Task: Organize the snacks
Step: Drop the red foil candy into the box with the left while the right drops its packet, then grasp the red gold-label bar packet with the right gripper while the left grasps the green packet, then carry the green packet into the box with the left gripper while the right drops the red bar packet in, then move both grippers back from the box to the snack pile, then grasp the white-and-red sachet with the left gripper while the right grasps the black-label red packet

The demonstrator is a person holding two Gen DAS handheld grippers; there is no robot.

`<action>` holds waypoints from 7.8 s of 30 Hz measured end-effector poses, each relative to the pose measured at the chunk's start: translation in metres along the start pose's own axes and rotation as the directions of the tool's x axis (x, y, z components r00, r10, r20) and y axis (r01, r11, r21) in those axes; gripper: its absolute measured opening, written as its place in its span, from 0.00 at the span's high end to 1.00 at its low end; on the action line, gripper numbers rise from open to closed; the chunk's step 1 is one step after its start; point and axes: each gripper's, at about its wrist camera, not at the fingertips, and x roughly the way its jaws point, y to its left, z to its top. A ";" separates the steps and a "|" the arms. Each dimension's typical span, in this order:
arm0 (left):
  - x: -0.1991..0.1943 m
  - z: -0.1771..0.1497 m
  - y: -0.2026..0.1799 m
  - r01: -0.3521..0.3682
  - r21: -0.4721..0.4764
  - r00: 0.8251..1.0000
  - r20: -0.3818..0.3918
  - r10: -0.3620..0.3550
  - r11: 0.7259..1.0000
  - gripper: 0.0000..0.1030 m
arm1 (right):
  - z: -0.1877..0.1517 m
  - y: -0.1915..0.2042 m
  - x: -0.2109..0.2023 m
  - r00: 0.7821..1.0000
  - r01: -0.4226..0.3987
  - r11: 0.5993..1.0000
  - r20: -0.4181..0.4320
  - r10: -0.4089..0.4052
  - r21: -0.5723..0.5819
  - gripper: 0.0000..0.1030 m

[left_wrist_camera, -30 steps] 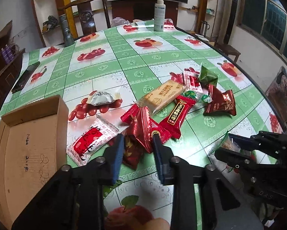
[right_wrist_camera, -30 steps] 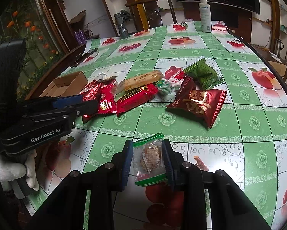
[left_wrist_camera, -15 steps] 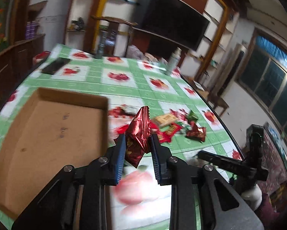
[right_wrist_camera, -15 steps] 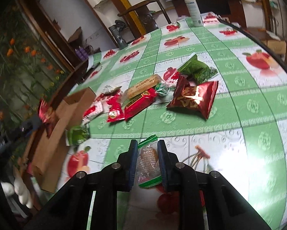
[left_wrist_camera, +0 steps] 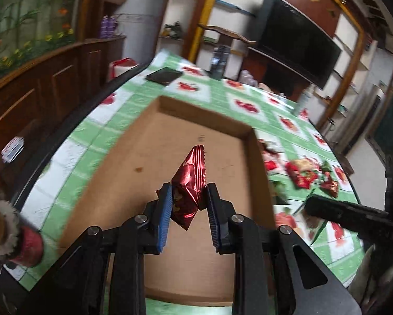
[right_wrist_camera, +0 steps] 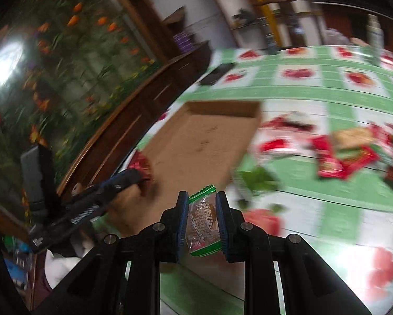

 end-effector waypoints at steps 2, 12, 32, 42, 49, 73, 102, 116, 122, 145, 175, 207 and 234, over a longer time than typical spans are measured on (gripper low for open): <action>0.002 -0.002 0.009 -0.003 -0.018 1.000 -0.010 0.003 1.000 0.77 | 0.000 0.020 0.022 0.999 -0.010 0.999 -0.035 0.009 -0.031 0.79; -0.007 -0.004 0.030 0.034 -0.070 0.999 -0.004 -0.034 0.997 0.76 | -0.002 0.061 0.092 0.993 0.014 0.995 -0.117 -0.026 -0.104 0.75; -0.038 -0.011 -0.020 0.184 -0.010 0.983 0.024 -0.184 0.983 0.54 | 0.024 -0.056 0.064 0.961 0.276 0.957 -0.038 -0.274 0.091 0.55; -0.036 -0.015 -0.043 0.225 0.027 0.974 -0.008 -0.225 0.974 0.54 | -0.010 -0.067 0.032 0.948 0.297 0.954 -0.134 -0.290 0.033 0.67; -0.033 -0.022 -0.069 0.270 0.087 0.963 -0.044 -0.267 0.959 0.54 | -0.013 -0.089 -0.025 0.958 0.285 0.956 -0.024 -0.284 0.072 0.60; 0.016 -0.050 -0.172 0.375 0.327 0.917 -0.269 -0.295 0.867 0.47 | 0.017 -0.133 0.022 0.951 0.302 0.950 -0.088 -0.295 0.082 0.82; 0.002 0.003 -0.087 0.246 0.112 0.965 -0.120 -0.232 0.963 0.65 | -0.005 -0.065 -0.035 0.985 0.170 0.985 -0.014 -0.169 0.014 0.82; 0.024 0.011 0.040 -0.044 -0.053 0.994 -0.102 0.038 0.998 0.65 | 0.018 0.033 0.076 0.990 0.025 0.995 -0.137 -0.039 -0.101 0.82; 0.031 0.007 0.045 -0.043 -0.051 0.992 -0.121 0.036 0.998 0.65 | 0.020 0.037 0.110 0.983 0.042 0.995 -0.175 -0.058 -0.091 0.82; -0.030 0.000 0.031 0.066 -0.193 0.998 0.034 -0.060 0.979 0.34 | 0.000 -0.014 0.064 0.993 0.096 0.993 -0.075 -0.090 0.068 0.57; -0.034 -0.008 -0.006 0.154 -0.133 0.988 -0.002 -0.156 0.979 0.34 | 0.013 -0.076 -0.005 0.993 0.116 0.990 0.014 -0.118 0.078 0.64; 0.034 0.012 -0.142 0.287 0.281 0.945 -0.237 -0.224 0.916 0.34 | 0.024 -0.185 0.016 0.914 0.390 0.868 -0.017 -0.404 0.307 0.81; 0.156 0.021 -0.201 0.173 0.496 0.925 -0.379 0.033 0.851 0.80 | 0.009 -0.195 0.006 0.969 0.215 0.912 0.042 -0.244 0.350 0.81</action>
